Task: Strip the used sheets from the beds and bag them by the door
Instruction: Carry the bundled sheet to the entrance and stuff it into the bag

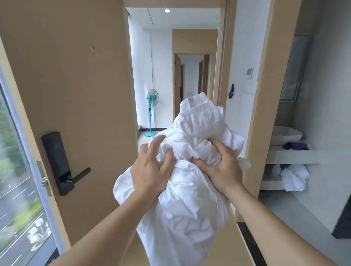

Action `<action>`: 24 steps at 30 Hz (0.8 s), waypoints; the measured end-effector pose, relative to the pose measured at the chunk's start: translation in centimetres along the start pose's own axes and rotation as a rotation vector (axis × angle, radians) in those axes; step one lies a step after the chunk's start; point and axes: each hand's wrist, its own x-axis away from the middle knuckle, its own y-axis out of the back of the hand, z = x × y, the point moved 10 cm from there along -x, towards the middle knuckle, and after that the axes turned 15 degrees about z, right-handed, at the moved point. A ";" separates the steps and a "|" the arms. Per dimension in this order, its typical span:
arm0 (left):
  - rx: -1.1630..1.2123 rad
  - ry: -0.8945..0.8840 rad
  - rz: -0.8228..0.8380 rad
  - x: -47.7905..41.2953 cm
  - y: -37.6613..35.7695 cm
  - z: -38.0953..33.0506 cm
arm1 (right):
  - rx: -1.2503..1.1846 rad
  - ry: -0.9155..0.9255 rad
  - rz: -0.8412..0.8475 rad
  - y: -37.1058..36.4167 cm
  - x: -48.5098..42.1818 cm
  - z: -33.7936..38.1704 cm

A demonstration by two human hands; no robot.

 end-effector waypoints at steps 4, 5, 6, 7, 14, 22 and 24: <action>-0.003 0.011 -0.017 -7.3 -4.6 2.4 | -0.037 0.022 0.005 -0.9 -8.4 -4.6; -0.010 0.017 -0.023 -9.2 -5.5 3.0 | -0.038 0.020 0.013 -1.1 -10.6 -5.6; -0.015 0.028 -0.027 -11.0 -6.4 3.7 | -0.037 0.023 0.020 -1.2 -12.7 -6.5; -0.017 0.034 -0.036 -12.7 -7.2 4.2 | -0.036 0.037 0.022 -1.4 -14.7 -7.2; -0.003 0.090 -0.048 -22.6 -13.7 10.8 | -0.024 0.034 0.088 -5.1 -27.1 -14.0; 0.038 0.098 0.032 -37.3 -23.6 20.5 | 0.021 -0.014 0.061 -10.2 -42.4 -23.4; 0.042 0.100 0.049 -41.3 -25.7 22.2 | 0.037 -0.027 0.046 -10.7 -46.3 -24.9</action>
